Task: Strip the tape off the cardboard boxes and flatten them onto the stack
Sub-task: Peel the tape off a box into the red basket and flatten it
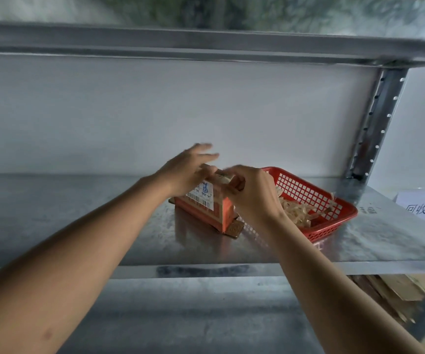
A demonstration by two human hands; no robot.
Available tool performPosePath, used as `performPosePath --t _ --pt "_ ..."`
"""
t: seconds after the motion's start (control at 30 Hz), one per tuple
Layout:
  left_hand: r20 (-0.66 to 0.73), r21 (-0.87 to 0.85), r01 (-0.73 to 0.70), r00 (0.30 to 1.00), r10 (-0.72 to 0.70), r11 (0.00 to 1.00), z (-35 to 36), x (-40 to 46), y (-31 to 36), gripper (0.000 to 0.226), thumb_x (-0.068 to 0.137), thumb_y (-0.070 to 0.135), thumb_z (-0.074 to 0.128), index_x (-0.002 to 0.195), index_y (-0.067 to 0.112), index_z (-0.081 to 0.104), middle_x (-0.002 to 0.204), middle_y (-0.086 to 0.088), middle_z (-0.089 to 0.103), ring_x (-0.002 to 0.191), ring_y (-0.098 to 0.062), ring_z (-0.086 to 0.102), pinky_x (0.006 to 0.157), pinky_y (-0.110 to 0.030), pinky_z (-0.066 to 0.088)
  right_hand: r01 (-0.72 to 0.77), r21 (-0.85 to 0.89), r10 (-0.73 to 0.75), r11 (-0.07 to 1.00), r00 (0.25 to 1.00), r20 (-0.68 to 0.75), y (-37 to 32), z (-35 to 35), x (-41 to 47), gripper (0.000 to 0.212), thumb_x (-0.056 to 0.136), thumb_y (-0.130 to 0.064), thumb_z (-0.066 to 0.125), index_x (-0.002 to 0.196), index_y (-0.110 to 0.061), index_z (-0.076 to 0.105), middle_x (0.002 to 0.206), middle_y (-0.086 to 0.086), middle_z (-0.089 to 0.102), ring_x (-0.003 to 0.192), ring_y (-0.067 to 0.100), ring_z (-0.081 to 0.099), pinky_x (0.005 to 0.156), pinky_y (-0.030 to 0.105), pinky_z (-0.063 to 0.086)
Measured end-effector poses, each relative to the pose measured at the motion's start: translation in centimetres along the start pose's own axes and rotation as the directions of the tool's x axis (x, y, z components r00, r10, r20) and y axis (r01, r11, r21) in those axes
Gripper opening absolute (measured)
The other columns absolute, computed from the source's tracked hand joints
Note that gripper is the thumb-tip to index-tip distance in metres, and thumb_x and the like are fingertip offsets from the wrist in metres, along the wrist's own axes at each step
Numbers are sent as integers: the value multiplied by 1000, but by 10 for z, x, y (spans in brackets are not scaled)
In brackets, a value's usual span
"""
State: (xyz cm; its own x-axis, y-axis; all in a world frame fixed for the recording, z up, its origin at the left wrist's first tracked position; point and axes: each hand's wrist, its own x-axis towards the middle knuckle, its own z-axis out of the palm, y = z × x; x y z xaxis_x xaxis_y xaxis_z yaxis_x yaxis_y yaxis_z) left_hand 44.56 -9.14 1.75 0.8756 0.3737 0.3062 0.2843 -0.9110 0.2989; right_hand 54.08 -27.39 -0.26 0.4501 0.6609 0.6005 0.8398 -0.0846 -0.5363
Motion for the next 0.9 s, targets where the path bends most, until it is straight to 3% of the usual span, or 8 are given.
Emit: performPosePath --t 0.1,0.17,0.33,0.4,0.53,0.73,0.8,0.9 --pt "120 -128 -119 984 134 985 7 -4 -6 50 104 65 34 146 45 55 158 17 44 152 -5 28 127 -42 18 -27 -22 26 999 999 -41 5 1 0 15 86 -26 84 100 -27 83 72 -6 74 60 12 67 61 35 57" --pt "110 -136 -133 983 148 982 8 -6 -6 48 106 61 32 144 45 56 152 21 49 145 2 36 124 -34 23 -45 -19 44 999 995 -86 8 3 1 13 81 -32 87 94 -31 84 82 -6 72 70 12 67 65 34 58" --pt "62 -96 -163 984 169 982 12 -8 -4 49 109 52 27 146 38 55 146 17 54 137 1 43 101 3 14 -149 100 159 984 982 -104 6 -4 3 8 89 -24 81 82 -21 83 64 -10 70 56 9 64 65 40 61" --pt "75 -77 -149 985 155 986 13 -6 -3 52 108 56 21 147 42 53 147 19 52 138 2 41 103 0 12 -135 122 149 983 982 -114 3 -6 -2 13 92 -22 78 81 -19 82 59 -8 69 52 11 65 61 42 61" --pt "81 -64 -64 994 69 996 13 -5 4 44 112 47 23 147 43 50 152 22 46 137 7 31 114 -25 13 -108 293 140 950 986 -92 -4 -23 -12 14 96 -19 74 83 -18 77 71 -6 76 64 9 74 66 42 65" --pt "91 -114 -6 996 16 994 10 1 16 44 106 62 31 132 45 62 126 25 59 115 7 48 107 -40 28 -93 197 126 976 979 -159 8 -52 1 10 87 -39 82 93 -30 82 79 -17 76 71 1 72 88 44 59" --pt "83 -119 4 997 6 993 9 5 23 37 103 62 42 119 40 67 115 21 66 110 1 58 107 -41 33 -169 190 193 967 974 -115 15 -53 7 16 87 -39 82 101 -33 81 79 -16 77 68 4 73 90 45 59" --pt "31 -122 49 998 -46 991 10 7 28 26 98 61 54 111 43 67 112 20 67 105 2 58 94 -34 34 -252 174 261 952 965 -34 25 -56 12 8 88 -28 83 94 -22 82 75 -6 77 60 10 73 80 39 64"
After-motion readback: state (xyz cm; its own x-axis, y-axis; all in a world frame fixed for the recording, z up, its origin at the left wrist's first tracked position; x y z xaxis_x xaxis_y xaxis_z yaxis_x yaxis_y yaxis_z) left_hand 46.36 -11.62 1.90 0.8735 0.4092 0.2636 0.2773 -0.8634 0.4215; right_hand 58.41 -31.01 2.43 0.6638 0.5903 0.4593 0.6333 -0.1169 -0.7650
